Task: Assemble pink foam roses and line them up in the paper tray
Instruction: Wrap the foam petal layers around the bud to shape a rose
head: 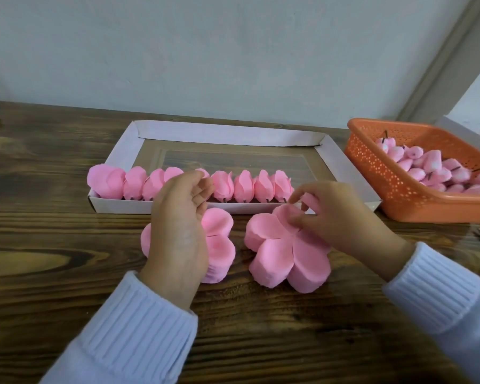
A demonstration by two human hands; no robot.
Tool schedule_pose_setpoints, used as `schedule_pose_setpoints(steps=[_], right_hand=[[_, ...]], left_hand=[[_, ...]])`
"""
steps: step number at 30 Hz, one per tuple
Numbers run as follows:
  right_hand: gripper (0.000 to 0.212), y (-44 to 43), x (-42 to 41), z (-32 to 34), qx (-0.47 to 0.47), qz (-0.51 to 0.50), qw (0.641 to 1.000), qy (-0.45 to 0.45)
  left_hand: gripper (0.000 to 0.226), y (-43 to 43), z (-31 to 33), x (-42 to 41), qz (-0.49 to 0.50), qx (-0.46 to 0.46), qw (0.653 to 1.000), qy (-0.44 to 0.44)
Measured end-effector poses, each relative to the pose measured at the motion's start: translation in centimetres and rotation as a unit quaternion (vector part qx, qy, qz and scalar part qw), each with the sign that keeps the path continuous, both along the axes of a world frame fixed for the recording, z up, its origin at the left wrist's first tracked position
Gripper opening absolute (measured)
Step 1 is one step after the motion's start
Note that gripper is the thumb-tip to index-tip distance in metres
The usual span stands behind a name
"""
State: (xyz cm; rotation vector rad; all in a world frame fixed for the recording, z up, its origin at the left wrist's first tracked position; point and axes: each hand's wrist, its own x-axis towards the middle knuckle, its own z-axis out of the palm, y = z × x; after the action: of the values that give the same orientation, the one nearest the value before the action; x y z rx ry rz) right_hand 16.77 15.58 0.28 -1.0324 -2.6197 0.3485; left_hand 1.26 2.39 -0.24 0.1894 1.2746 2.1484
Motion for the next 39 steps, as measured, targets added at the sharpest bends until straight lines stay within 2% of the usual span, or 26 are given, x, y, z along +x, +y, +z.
schedule_pose_setpoints(steps=[12, 18, 22, 25, 27, 29, 30, 35, 37, 39], right_hand=[[0.01, -0.9, 0.0, -0.2, -0.009, -0.01, 0.999, 0.049], [0.01, -0.7, 0.0, 0.0, -0.063, -0.031, 0.995, 0.077], [0.022, -1.6, 0.1, 1.0, -0.061, -0.001, 0.98, 0.19], [0.03, -3.3, 0.4, 2.5, -0.013, 0.09, 0.963, 0.254], [0.028, -4.2, 0.5, 3.5, 0.018, 0.141, 0.959, 0.246], [0.024, -4.8, 0.5, 4.3, 0.054, 0.17, 0.959, 0.22], [0.023, -4.9, 0.5, 4.5, 0.069, 0.179, 0.959, 0.209], [0.021, -5.5, 0.5, 5.1, 0.095, 0.209, 0.956, 0.184], [0.02, -5.5, 0.3, 5.1, 0.095, 0.213, 0.953, 0.193], [0.018, -5.3, 0.2, 4.9, 0.093, 0.187, 0.952, 0.225]], left_hand=[[0.021, 0.1, -0.1, 0.1, 0.006, -0.017, 1.0, 0.007], [0.017, 0.0, -0.2, 0.1, -0.002, -0.01, 1.0, 0.009], [0.007, -0.1, -0.1, 0.4, -0.048, -0.029, 0.992, 0.111], [0.027, -0.2, -0.2, 1.1, -0.139, -0.02, 0.965, 0.221], [0.036, -0.6, -0.4, 1.7, -0.208, -0.024, 0.916, 0.343], [0.032, -0.8, -0.5, 2.2, -0.238, -0.05, 0.859, 0.451], [0.026, -0.9, -0.5, 2.3, -0.236, -0.059, 0.843, 0.48], [0.016, -1.1, -0.3, 2.3, -0.271, -0.049, 0.839, 0.47], [0.017, -1.1, -0.2, 2.4, -0.284, -0.041, 0.835, 0.47], [0.018, -1.1, -0.2, 2.5, -0.27, -0.037, 0.846, 0.459]])
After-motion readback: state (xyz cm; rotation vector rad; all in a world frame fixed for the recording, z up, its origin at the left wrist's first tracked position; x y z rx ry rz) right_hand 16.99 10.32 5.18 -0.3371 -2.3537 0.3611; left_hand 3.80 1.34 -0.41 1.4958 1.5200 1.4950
